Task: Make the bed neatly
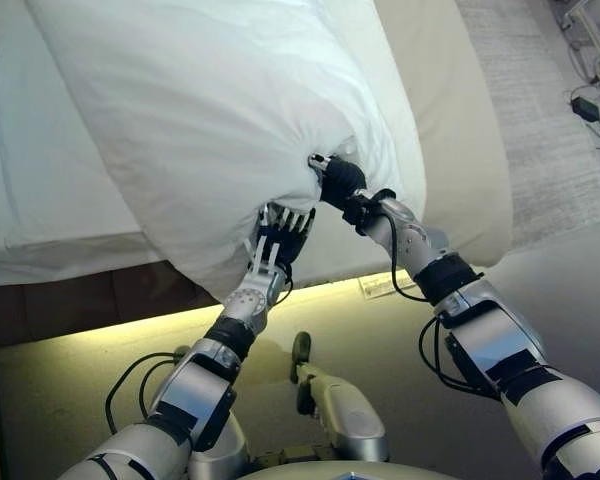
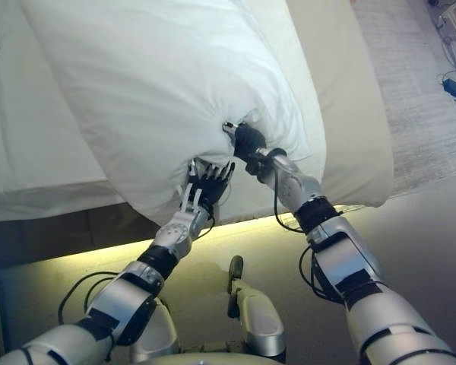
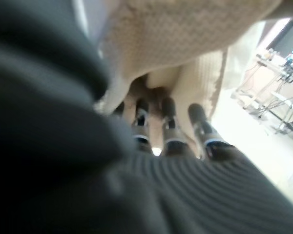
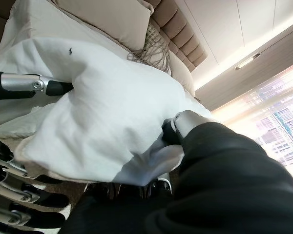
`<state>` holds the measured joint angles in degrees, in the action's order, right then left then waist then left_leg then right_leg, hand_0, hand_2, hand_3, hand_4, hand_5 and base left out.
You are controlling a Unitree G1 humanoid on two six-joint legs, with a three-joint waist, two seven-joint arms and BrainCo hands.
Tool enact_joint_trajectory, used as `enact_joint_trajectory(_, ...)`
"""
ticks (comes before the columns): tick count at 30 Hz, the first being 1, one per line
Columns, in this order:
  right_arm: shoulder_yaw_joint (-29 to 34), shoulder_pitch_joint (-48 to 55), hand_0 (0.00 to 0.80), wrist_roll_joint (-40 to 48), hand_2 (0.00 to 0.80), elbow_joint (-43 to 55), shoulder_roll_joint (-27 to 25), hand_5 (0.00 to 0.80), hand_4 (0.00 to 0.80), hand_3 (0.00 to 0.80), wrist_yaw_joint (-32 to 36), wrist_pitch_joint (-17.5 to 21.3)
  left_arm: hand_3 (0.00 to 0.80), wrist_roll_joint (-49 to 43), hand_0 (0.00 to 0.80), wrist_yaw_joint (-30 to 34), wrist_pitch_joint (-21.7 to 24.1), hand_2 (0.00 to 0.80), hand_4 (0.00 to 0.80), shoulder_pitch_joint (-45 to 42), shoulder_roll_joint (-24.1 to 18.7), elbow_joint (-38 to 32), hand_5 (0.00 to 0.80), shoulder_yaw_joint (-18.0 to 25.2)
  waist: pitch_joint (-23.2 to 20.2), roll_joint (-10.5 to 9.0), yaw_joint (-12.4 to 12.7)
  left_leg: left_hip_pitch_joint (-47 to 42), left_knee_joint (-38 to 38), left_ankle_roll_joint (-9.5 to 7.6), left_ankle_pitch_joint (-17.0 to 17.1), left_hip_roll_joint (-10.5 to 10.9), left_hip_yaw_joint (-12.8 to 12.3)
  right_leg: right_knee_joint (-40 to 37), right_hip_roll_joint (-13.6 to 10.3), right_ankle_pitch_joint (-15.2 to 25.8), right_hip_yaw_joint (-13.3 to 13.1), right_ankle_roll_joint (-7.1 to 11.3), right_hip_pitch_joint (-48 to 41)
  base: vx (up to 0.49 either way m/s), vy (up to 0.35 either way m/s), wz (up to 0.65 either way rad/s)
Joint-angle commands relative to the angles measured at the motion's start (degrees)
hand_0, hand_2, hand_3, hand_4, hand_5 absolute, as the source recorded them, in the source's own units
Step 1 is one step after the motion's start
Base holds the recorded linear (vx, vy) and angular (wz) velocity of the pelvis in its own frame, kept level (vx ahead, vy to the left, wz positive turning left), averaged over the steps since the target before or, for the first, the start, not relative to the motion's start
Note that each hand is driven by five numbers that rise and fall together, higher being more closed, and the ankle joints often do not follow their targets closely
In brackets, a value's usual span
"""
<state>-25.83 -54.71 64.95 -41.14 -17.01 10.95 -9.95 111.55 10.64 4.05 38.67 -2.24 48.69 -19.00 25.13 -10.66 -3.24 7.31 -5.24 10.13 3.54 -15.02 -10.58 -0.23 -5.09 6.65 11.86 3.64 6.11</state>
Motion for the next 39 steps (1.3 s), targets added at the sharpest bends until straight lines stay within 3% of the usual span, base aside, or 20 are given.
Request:
enact_joint_trajectory(1, 0.9, -0.5, 0.800, 1.8, 0.800, 2.2, -7.0, 0.800, 0.800, 0.800, 3.0, 2.5, 0.000, 1.5, 0.000, -2.7, 5.7, 0.000, 0.000, 4.8, 1.5, -0.8, 0.000, 2.3, -3.3, 1.95, 1.0, -1.2, 0.7, 1.17, -0.5, -3.4, 1.6, 2.4, -2.9, -2.7, 0.5, 4.58, -0.2, 0.011, 0.012, 0.05)
enact_joint_trajectory(7, 1.7, 0.0, 0.800, 1.9, 0.800, 2.1, -7.2, 0.800, 0.800, 0.800, 2.5, 2.3, 0.000, 1.5, 0.000, -5.5, 12.1, 0.000, 0.000, 1.6, 4.1, -3.3, 0.000, 1.8, -3.8, 2.45, 2.0, -1.5, 1.3, 1.01, -0.3, -2.8, 2.6, 2.0, -3.5, -2.8, 1.5, 4.88, -1.1, 0.014, -0.003, 0.10)
enact_joint_trajectory(12, 2.2, 1.1, 0.800, 2.1, 0.800, 1.8, -7.5, 0.800, 0.800, 0.800, 2.1, 1.9, 0.000, 1.5, 0.000, -5.8, 14.3, 0.000, 0.000, -1.4, 6.9, -5.9, 0.000, -0.4, -4.3, 2.83, 2.5, -2.2, 2.0, 0.93, -0.3, -2.6, 3.0, 1.7, -3.8, -2.9, 2.2, 5.19, -2.0, 0.006, -0.004, 0.04)
enact_joint_trajectory(15, 2.8, 2.1, 0.800, 1.9, 0.800, 1.9, -7.6, 0.800, 0.800, 0.800, 1.8, 1.9, 0.000, 1.5, 0.000, -4.8, 14.0, 0.000, 0.000, -3.0, 7.9, -6.9, 0.000, -2.9, -4.6, 2.88, 2.8, -2.5, 2.3, 0.95, -0.4, -2.5, 3.2, 1.6, -4.0, -2.9, 2.6, 5.29, -2.3, 0.009, -0.017, 0.05)
enact_joint_trajectory(21, 3.5, 2.9, 0.800, 1.7, 0.800, 1.5, -8.2, 0.800, 0.800, 0.800, 1.4, 1.8, 0.000, 1.5, 0.000, -2.0, 8.9, 0.000, 0.000, -4.1, 8.4, -7.2, 0.000, -8.9, -4.9, 3.10, 2.9, -3.2, 2.9, 0.83, -0.4, -2.4, 3.1, 1.3, -4.0, -2.7, 2.7, 5.34, -2.8, -0.008, -0.013, 0.09)
enact_joint_trajectory(29, 3.5, 2.4, 0.800, 0.7, 0.800, -0.4, -8.1, 0.800, 0.800, 0.800, 0.7, 0.5, 0.000, -0.4, 0.000, 2.0, 5.1, 0.000, 0.000, -5.2, 10.7, -6.3, 0.000, -12.5, -6.7, 3.91, 2.2, -5.4, 4.9, 0.70, -0.1, -1.9, 1.6, -0.2, -4.1, -2.0, 2.2, 5.35, -4.0, 0.003, 0.012, 0.00)
enact_joint_trajectory(39, 2.8, 1.6, 0.800, -2.3, 0.800, -3.2, -8.1, 0.800, 0.800, 0.800, 2.0, -1.9, 0.000, 1.5, 0.000, 3.8, 9.2, 0.000, 0.000, -4.7, 11.8, -8.4, 0.000, -12.0, -10.4, 5.84, 1.3, -8.0, 6.1, 0.89, -0.2, -1.3, 0.1, -0.4, -4.5, -2.8, 1.5, 5.20, -5.5, 0.057, 0.067, -0.07)
